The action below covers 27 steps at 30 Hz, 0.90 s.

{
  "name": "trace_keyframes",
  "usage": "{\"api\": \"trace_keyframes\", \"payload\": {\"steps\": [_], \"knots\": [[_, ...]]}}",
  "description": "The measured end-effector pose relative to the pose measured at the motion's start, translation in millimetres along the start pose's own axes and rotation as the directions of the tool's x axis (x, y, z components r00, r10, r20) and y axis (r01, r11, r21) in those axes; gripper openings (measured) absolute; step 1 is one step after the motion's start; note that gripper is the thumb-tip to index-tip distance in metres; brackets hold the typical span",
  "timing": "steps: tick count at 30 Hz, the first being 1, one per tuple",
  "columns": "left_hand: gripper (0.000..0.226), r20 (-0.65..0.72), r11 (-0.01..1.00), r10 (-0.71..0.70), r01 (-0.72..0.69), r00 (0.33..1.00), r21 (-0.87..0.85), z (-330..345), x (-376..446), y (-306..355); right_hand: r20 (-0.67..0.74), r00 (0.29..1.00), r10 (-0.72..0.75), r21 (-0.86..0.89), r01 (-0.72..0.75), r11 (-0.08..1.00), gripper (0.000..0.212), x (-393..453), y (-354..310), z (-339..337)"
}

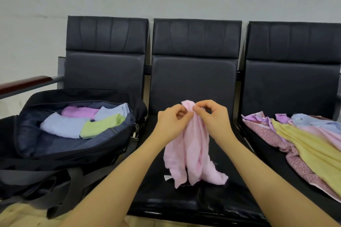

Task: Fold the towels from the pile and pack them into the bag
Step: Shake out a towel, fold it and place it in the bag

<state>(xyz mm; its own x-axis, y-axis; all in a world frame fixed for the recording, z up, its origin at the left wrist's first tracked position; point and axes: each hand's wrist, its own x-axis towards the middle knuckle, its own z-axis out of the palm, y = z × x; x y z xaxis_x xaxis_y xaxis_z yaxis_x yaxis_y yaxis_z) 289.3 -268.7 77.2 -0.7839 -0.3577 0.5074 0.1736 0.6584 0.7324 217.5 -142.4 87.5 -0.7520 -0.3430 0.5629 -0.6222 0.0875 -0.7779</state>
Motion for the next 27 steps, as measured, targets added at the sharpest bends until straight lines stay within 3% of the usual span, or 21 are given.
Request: {"api": "trace_keyframes", "payload": {"steps": [5, 11, 17, 22, 27], "knots": [[0.014, -0.097, 0.994, 0.067, -0.058, 0.993, 0.092, 9.9, 5.3, -1.1, -0.024, 0.999, 0.021, 0.019, -0.020, 1.000, 0.007, 0.4, 6.5, -1.2], [0.011, -0.113, 0.984, 0.135, -0.120, 0.984, 0.132, 16.3, 11.1, 3.7, -0.023, 0.999, 0.022, -0.008, -0.022, 1.000, 0.009, 1.0, 8.9, -9.6], [0.016, -0.152, 0.983, 0.047, -0.018, 0.987, 0.183, 4.6, 22.3, 5.2, 0.024, 0.999, 0.039, -0.095, -0.036, 0.995, 0.030, 2.5, 13.3, -29.7], [0.007, -0.213, 0.988, -0.042, 0.071, 0.976, 0.134, -19.1, 43.4, 11.4, -0.194, 0.981, 0.030, -0.134, -0.056, 0.989, 0.018, 19.5, 3.5, -51.2], [0.010, -0.300, 0.989, -0.088, 0.120, 0.950, 0.089, -45.0, 73.0, 32.8, -0.300, 0.953, -0.047, -0.171, -0.005, 0.985, 0.016, 43.6, -27.2, -71.8]]}}
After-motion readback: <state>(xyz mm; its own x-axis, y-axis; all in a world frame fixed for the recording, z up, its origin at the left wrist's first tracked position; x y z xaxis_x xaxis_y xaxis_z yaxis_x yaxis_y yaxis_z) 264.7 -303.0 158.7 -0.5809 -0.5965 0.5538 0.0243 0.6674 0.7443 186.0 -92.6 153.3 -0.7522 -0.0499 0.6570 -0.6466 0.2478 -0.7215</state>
